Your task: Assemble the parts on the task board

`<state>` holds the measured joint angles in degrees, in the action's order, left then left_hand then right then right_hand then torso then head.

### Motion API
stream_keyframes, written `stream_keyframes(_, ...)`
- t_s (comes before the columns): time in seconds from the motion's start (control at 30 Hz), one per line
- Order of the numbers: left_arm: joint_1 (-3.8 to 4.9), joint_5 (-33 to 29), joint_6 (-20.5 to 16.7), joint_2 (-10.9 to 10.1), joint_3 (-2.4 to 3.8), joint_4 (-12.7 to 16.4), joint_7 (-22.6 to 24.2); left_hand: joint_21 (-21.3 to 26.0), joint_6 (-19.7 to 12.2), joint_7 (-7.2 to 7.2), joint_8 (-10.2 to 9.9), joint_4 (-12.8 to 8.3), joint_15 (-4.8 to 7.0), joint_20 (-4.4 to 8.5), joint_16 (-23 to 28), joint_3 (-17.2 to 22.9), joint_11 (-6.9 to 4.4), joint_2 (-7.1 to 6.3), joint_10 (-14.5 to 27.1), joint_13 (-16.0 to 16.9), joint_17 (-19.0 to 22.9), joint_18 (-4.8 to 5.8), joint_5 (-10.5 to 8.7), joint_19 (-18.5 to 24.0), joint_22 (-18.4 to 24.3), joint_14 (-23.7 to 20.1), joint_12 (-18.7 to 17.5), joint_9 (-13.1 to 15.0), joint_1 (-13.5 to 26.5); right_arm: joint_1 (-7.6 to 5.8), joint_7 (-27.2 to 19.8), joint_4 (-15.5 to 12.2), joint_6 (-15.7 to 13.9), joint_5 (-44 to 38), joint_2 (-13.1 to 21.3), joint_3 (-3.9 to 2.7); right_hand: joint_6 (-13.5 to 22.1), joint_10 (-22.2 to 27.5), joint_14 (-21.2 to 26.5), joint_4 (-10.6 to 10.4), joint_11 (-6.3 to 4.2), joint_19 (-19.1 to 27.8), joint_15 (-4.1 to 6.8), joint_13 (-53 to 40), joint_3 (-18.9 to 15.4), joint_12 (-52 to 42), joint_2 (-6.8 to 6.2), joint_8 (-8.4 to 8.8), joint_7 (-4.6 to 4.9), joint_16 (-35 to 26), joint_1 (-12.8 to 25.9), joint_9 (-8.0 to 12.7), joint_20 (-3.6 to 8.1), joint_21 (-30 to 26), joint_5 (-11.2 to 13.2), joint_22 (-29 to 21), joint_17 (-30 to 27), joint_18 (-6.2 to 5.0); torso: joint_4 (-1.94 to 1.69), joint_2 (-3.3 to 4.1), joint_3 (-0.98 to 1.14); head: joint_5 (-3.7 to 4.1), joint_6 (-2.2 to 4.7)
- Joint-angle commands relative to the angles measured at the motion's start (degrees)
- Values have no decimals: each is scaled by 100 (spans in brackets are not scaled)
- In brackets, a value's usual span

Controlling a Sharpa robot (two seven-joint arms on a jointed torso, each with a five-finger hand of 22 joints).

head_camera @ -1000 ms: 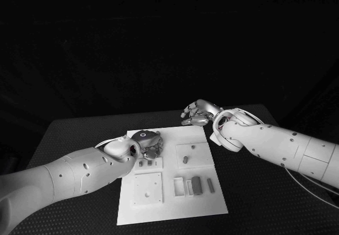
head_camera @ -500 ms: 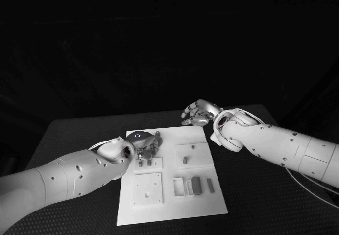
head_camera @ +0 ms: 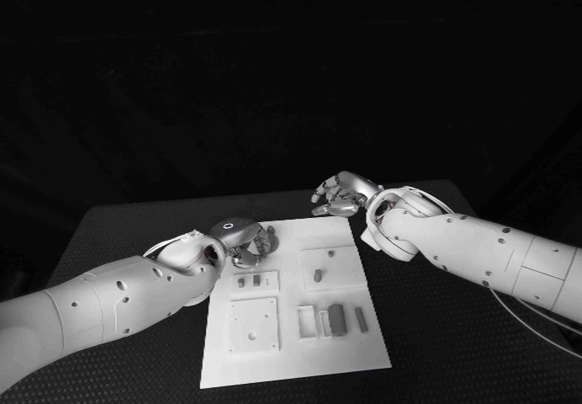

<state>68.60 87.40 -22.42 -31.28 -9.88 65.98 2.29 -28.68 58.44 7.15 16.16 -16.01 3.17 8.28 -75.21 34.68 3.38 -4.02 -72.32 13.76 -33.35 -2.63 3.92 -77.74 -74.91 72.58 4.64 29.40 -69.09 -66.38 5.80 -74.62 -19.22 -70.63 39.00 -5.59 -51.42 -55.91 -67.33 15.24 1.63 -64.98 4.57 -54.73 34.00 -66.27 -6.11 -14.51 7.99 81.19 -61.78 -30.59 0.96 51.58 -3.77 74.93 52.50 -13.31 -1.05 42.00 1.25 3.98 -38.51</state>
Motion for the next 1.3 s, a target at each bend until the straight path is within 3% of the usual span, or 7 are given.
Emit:
stream_keyframes(0.03, 67, -179, -91, -48, 25, 66, -18, -7, 40, -5, 40, 44, -3, 28, 29, 2, 0, 3, -58, 5, 6, -568, -36, -3, -105, 40, -38, 5, 40, -1, -34, -10, 78, -4, 3, -2, 1, 4, 7, -23, 29, -38, -28, 6, -1, -22, -10, 30, 36, -30, 66, -9, 8, -29, 27, 98, -8, -169, -1, -4, 3, -14, 8)
stream_keyframes(0.27, 152, -192, 56, -152, 30, 147, -91, -6, 43, -7, 41, 47, -1, 31, 29, 6, -2, 12, -64, 7, 8, -568, -36, -4, -105, 41, -38, 5, 42, -1, -35, 5, 84, -3, -14, -2, 0, 5, 7, -24, 28, -38, -28, 6, 0, -22, -10, 29, 36, -30, 67, -10, 8, -29, 27, 98, -8, -168, -1, 0, 5, -29, 16)
stream_keyframes(0.47, 153, -64, 422, -292, 23, 275, -288, -2, 42, -6, 40, 79, 1, 33, 30, -10, -4, 18, -69, 9, 14, -560, -41, -4, -106, 38, -47, 1, 94, -1, -33, 14, 90, -2, -9, -2, 0, 5, 7, -24, 28, -38, -28, 6, 0, -23, -9, 29, 36, -30, 68, -10, 9, -30, 27, 98, -8, -168, 1, 1, 2, -36, 15)
stream_keyframes(0.7, 149, 134, 467, -439, 13, 415, -340, 1, 44, -9, 40, 78, 3, 36, 30, -9, -6, 19, -73, 10, 15, -559, -42, -1, -106, 35, -48, 1, 95, -1, -37, 14, 101, 0, -26, -2, 0, 5, 7, -25, 28, -38, -27, 6, 1, -23, -9, 29, 35, -30, 69, -11, 9, -30, 27, 98, -8, -169, 9, 5, 1, -51, 15)
stream_keyframes(1.07, 137, 295, 588, -455, -21, 391, -435, 2, 58, -16, 48, 75, 8, 42, 26, -7, -12, 16, -93, 17, 17, -558, -42, -2, -108, 36, -44, 2, 93, -1, -37, 18, 114, 10, -30, -2, 0, 5, 7, -26, 27, -39, -27, 6, 2, -24, -6, 29, 35, -30, 69, -12, 10, -30, 27, 98, -8, -169, 3, 7, -3, -64, 7)
stream_keyframes(1.3, 116, 338, 658, -384, -116, 320, -422, 4, 57, -16, 48, 76, 8, 42, 26, -8, -12, 17, -92, 17, 18, -556, -43, 1, -109, 34, -47, 1, 97, -1, -38, 21, 120, 10, -30, -2, 0, 5, 7, -27, 27, -39, -27, 7, 2, -24, -6, 29, 35, -30, 69, -13, 10, -30, 27, 98, -8, -169, 9, 9, 4, -72, 4)
